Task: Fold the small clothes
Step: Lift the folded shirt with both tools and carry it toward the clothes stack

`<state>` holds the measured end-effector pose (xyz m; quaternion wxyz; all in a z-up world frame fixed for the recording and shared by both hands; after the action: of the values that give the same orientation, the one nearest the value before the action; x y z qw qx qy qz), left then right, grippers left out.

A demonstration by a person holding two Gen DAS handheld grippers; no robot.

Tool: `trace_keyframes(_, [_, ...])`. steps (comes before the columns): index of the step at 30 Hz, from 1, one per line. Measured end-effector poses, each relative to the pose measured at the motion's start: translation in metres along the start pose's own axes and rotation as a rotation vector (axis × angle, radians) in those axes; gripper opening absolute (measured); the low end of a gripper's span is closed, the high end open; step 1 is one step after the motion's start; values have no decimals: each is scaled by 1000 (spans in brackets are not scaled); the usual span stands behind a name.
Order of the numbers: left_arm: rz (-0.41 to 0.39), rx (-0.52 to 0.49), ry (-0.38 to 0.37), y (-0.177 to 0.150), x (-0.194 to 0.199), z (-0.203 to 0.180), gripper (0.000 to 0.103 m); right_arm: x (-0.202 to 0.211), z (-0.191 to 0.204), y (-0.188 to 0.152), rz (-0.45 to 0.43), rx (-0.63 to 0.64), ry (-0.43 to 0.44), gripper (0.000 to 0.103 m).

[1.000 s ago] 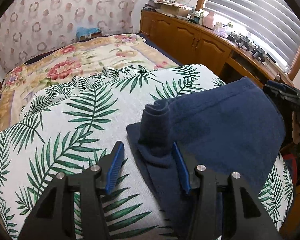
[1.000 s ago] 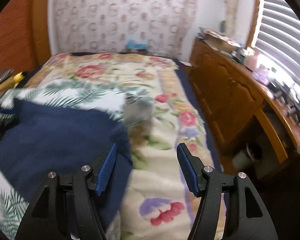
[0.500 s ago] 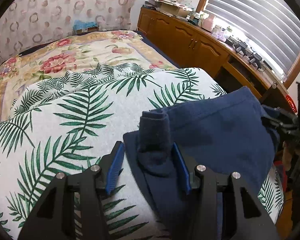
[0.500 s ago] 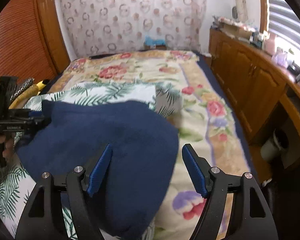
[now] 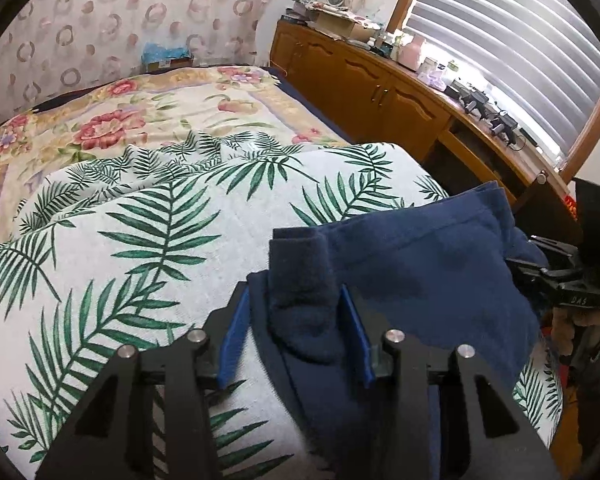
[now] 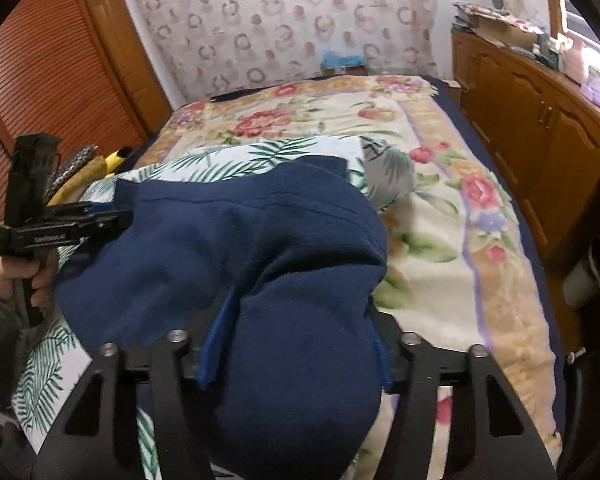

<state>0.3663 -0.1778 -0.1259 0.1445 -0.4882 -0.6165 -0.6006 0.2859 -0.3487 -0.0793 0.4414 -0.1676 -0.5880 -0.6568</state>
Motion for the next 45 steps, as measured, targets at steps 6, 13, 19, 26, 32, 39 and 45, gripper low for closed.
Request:
trace_keyframes(6, [-11,-7,-10,1,6,-4,13,-2,3,-3,7,0,28,39])
trace_keyframes(13, [-126,-30,-35,4,53,-20,10,17,19,0,-48,69,-14,21])
trace_keyframes(19, [-248,-68,-36,6,112,-35,10,47,46,12,-137,123,-45,20])
trace_keyframes(26, [-361,-74,36,4,182,-18,10,70,85,39,-210,200,-26,20])
trace_keyframes(32, [-413,-40,122,-7,222,21,10,59,131,65,-231,277,33,20])
trace_keyframes(39, [-457,27,180,-23,249,71,10,23,186,92,-203,352,64,19])
trace_keyframes(45, [-524,75,231,-34,281,110,10,4,237,123,-200,445,85,19])
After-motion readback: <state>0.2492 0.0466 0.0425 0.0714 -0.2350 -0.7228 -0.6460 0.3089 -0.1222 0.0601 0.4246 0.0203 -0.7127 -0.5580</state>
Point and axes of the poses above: each gripper's, at about its wrist camera, not at the fingertips, and x roughly against the way its jaws point, z to its left, y to its top, the point moved 3 cm from there along -x, roughly the way its jaws point, and after that the axes turned 3 degrees about y, right-handed, at the moved point
